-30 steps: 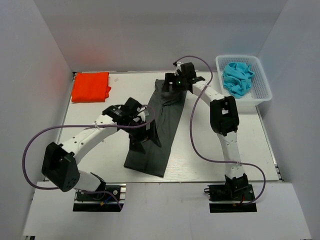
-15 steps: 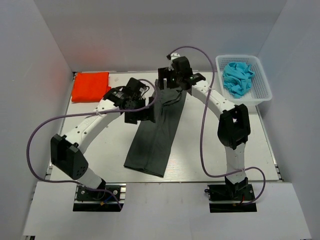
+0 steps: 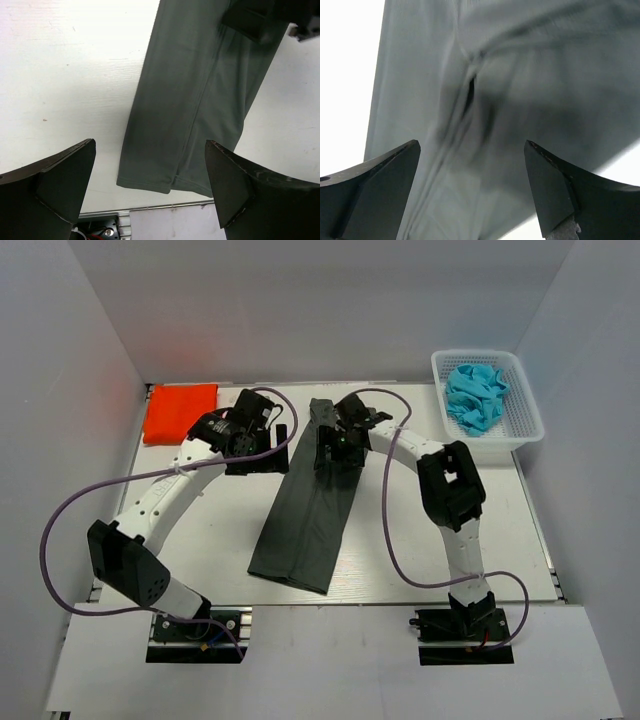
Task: Fold and stack the t-shirts
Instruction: Rotate the tshirt 90 degrees
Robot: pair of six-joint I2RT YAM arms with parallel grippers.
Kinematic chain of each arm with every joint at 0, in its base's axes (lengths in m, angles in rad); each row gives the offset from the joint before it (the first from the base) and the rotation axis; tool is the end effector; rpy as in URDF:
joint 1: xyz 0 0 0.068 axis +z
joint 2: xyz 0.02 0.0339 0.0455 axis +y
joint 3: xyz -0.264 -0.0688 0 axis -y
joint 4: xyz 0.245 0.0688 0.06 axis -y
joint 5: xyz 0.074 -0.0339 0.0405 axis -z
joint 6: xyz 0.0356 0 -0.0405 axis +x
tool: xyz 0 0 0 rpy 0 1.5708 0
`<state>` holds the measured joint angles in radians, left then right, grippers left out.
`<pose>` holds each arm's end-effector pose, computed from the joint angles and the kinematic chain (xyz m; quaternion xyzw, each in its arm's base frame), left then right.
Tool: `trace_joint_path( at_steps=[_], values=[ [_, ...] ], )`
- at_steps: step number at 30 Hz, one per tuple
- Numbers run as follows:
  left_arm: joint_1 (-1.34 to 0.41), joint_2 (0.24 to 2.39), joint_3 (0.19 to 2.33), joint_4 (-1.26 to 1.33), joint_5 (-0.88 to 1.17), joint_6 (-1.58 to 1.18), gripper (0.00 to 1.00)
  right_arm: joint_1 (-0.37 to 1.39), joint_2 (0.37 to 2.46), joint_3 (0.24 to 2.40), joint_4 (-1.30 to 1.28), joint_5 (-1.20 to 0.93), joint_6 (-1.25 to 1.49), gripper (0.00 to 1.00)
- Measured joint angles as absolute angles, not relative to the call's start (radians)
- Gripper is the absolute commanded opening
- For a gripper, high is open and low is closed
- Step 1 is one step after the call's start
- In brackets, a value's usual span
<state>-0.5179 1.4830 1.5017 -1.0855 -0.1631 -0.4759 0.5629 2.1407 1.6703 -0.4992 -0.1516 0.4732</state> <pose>0.2578 -0.1402 0.3455 0.0000 0.9654 -0.0491 0.2561 0.3944 0.2552 0.1882 -0.0651 0.9505 0.2090 0.2207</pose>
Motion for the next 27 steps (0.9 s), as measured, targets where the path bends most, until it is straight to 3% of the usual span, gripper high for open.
trace_joint_path(
  at_steps=[10, 19, 23, 27],
  values=[
    [-0.478, 1.564, 1.610, -1.100, -0.119, -0.450, 1.00, 0.493, 2.297, 1.870, -0.538, -0.162, 0.479, 0.90],
    [-0.455, 1.679, 1.690, -1.114, -0.028, -0.448, 1.00, 0.362, 2.532, 2.255, -0.543, -0.201, 0.310, 0.90],
    [-0.455, 1.700, 1.614, -1.076, 0.050, -0.440, 1.00, 0.346, 2.510, 2.225, -0.524, -0.206, 0.204, 0.90],
    [-0.461, 1.707, 1.489, -1.019, 0.118, -0.425, 1.00, 0.361, 2.343, 2.060, -0.509, -0.208, 0.150, 0.90]
  ],
)
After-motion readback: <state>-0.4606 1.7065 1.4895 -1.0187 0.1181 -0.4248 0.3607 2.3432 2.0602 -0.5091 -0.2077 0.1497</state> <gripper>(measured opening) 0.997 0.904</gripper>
